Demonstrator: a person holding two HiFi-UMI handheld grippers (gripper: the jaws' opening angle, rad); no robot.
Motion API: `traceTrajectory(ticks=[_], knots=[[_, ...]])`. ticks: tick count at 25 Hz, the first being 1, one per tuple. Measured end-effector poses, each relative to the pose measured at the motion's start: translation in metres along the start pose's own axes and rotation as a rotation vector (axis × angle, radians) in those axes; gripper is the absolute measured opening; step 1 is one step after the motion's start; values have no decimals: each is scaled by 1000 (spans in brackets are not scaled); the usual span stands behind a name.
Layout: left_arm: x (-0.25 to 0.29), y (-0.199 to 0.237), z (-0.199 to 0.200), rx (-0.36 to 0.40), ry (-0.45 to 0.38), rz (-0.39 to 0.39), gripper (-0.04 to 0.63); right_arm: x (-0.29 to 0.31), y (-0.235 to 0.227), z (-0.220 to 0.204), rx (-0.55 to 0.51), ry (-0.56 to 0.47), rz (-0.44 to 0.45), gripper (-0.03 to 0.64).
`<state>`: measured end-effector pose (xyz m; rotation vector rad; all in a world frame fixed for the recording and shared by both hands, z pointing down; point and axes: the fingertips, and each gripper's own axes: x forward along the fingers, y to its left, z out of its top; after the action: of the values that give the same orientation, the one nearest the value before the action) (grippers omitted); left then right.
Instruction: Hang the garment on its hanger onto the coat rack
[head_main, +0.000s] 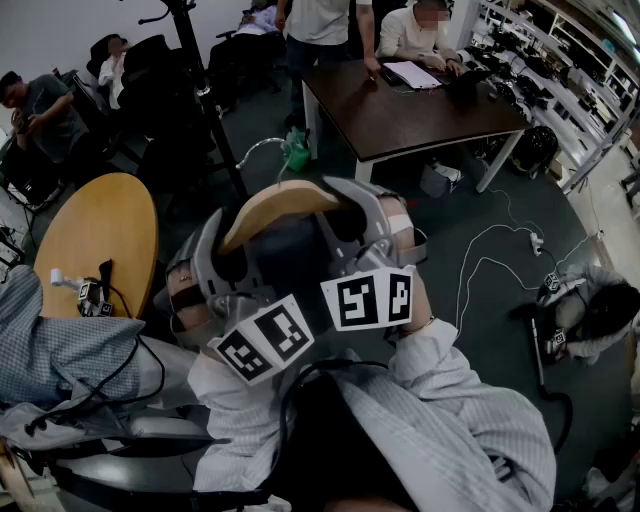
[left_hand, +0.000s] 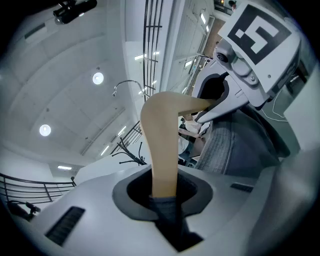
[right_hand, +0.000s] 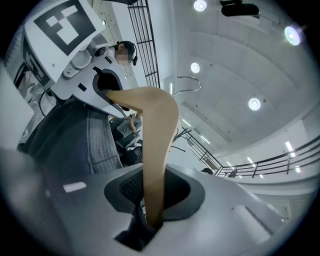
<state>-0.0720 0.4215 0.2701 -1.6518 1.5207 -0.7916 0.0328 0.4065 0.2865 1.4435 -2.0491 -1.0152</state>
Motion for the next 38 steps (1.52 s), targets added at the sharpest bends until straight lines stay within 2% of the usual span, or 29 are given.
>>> traceTrajectory(ticks=[14, 22, 29, 38], knots=[[26, -18, -3, 2, 27, 8, 60, 22, 1, -25, 25, -19, 23, 70], [65, -23, 7, -12, 50, -16, 59, 51, -19, -46, 33, -11, 45, 74], [149, -25, -24, -26, 59, -34, 60, 136, -15, -71, 41, 1, 59, 79], [273, 12, -71, -30, 48, -14, 60, 274, -22, -71, 30, -25, 42, 83]])
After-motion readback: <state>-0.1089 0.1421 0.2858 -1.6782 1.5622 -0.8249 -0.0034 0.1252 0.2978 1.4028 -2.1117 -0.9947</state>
